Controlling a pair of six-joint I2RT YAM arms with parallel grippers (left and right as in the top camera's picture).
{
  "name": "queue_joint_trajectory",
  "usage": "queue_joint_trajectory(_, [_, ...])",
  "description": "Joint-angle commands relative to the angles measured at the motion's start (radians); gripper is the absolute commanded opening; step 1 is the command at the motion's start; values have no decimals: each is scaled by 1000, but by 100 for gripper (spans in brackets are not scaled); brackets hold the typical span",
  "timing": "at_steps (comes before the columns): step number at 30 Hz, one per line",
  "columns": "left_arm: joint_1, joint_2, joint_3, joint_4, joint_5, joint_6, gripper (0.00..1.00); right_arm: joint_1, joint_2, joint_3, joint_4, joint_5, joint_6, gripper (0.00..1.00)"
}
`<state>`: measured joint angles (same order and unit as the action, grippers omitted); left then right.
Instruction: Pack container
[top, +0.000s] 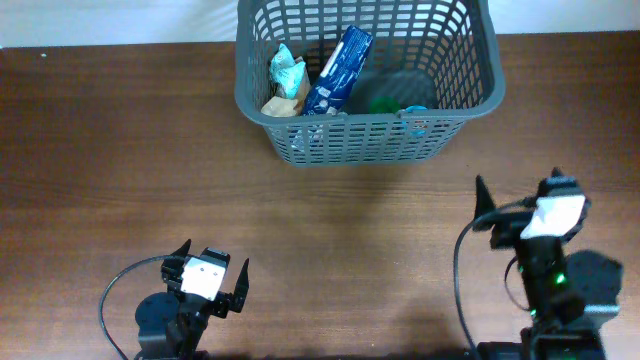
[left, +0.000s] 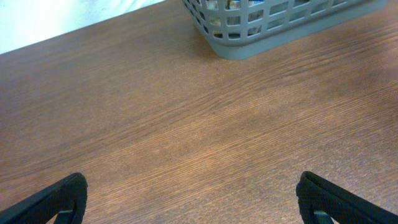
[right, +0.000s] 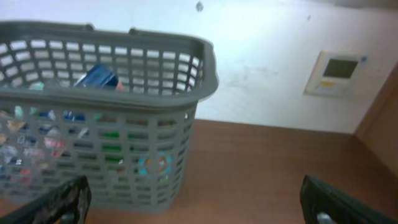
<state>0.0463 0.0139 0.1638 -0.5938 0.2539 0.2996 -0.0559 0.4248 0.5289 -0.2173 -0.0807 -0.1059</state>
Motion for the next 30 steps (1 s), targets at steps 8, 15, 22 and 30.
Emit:
queue_joint_trajectory(8, [4, -9, -7, 3, -7, 5, 99, 13, -272, -257, 24, -117, -10, 99])
queue_joint_trajectory(15, [4, -9, -7, 3, -7, 5, 99, 82, -336, -332, 24, -118, -10, 99])
queue_joint_trajectory(22, [4, -9, -7, 3, -7, 5, 99, 129, -354, -375, 24, -118, -10, 99])
queue_joint_trajectory(30, [4, -9, -7, 3, -6, 5, 99, 134, -422, -439, 28, -118, -14, 99])
